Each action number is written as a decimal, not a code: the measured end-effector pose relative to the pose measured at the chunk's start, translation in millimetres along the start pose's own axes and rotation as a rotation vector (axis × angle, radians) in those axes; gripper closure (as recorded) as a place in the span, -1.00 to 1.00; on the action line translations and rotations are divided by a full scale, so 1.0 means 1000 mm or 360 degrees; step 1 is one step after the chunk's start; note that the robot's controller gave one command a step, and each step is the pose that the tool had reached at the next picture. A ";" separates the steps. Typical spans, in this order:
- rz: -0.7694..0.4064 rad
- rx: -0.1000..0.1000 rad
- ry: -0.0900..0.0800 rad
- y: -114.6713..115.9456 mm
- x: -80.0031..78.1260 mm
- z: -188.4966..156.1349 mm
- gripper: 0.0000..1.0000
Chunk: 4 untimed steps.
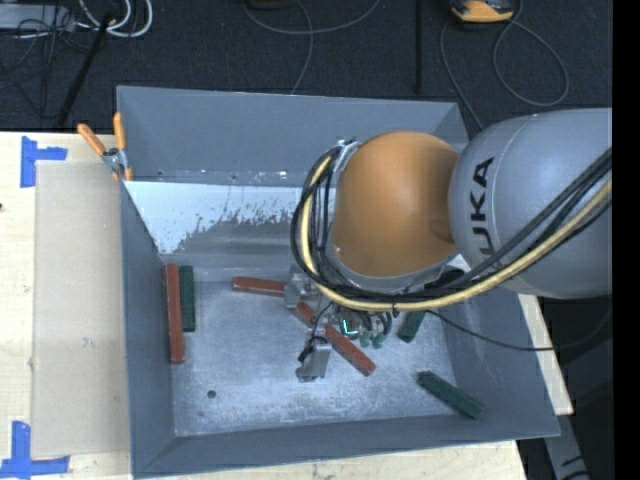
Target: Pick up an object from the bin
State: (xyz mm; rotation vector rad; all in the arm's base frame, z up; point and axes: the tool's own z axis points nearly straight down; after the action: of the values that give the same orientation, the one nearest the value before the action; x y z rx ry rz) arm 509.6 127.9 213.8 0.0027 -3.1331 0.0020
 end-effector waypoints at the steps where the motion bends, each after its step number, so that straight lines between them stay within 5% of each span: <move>1: -0.0058 0.0004 -0.0005 -0.109 -0.030 0.064 -1.00; 2: 0.0121 -0.0001 0.0001 -0.131 -0.012 0.148 -1.00; 3: 0.0124 -0.0004 -0.0010 -0.131 -0.014 0.144 1.00; 4: 0.0138 -0.0004 -0.0025 -0.132 -0.019 0.027 1.00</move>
Offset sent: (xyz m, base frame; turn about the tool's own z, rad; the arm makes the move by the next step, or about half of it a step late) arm 0.0297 -0.1033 -0.0608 -0.0439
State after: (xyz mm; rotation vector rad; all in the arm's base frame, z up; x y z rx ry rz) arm 528.9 -4.2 186.6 -0.1341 -3.1463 -0.0011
